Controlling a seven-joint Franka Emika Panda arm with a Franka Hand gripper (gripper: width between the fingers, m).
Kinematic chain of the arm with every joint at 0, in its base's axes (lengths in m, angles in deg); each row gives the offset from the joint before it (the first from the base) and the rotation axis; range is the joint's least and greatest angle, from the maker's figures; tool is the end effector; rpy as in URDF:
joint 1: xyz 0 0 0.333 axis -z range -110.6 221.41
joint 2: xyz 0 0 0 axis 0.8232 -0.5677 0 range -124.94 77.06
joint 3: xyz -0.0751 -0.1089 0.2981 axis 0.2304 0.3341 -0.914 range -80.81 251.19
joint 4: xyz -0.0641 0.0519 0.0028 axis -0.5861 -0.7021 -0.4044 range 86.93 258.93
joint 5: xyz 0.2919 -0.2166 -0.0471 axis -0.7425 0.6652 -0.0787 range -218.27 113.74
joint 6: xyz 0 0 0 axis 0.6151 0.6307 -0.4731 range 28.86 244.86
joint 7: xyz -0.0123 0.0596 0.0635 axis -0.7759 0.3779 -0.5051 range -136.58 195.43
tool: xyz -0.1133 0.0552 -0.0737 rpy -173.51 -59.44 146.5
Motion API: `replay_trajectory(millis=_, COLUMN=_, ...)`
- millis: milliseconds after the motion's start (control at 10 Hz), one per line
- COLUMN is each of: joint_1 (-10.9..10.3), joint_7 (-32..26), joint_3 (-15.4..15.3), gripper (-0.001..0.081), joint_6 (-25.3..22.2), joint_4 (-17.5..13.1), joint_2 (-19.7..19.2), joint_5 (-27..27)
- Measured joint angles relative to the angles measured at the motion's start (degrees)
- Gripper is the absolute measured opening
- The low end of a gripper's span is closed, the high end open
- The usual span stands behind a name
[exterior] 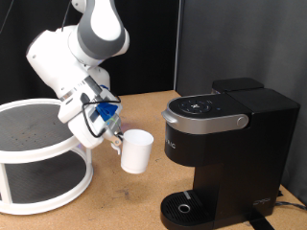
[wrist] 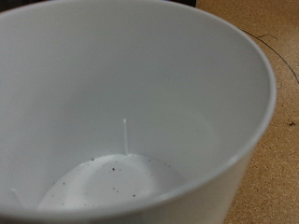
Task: Make a cup of coffee with the keurig machine
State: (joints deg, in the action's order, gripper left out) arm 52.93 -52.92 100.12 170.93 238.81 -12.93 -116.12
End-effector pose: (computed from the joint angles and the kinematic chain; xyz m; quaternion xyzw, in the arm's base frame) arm 0.3767 -0.0571 0.2790 -0.9302 -0.1371 -0.2202 0.2595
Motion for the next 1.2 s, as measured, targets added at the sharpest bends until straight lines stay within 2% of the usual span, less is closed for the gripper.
replay_trajectory(millis=300, joint_1=-0.89, joint_7=-3.88, joint_3=-0.61, gripper=0.0069, joint_6=0.77, joint_4=-0.13, joint_2=-3.24, joint_5=-3.42)
replay_trajectory(millis=600, joint_1=-1.98, joint_7=-8.71, joint_3=-1.1, gripper=0.0069, joint_6=0.77, joint_4=-1.22, joint_2=-5.95, joint_5=-10.83)
replay_trajectory(millis=800, joint_1=-2.59, joint_7=-10.69, joint_3=-2.03, gripper=0.0069, joint_6=0.84, joint_4=-2.69, joint_2=-7.84, joint_5=-15.11)
replay_trajectory(millis=1200, joint_1=-3.66, joint_7=-12.16, joint_3=-4.55, gripper=0.0069, joint_6=1.78, joint_4=-6.64, joint_2=-12.41, joint_5=-20.42)
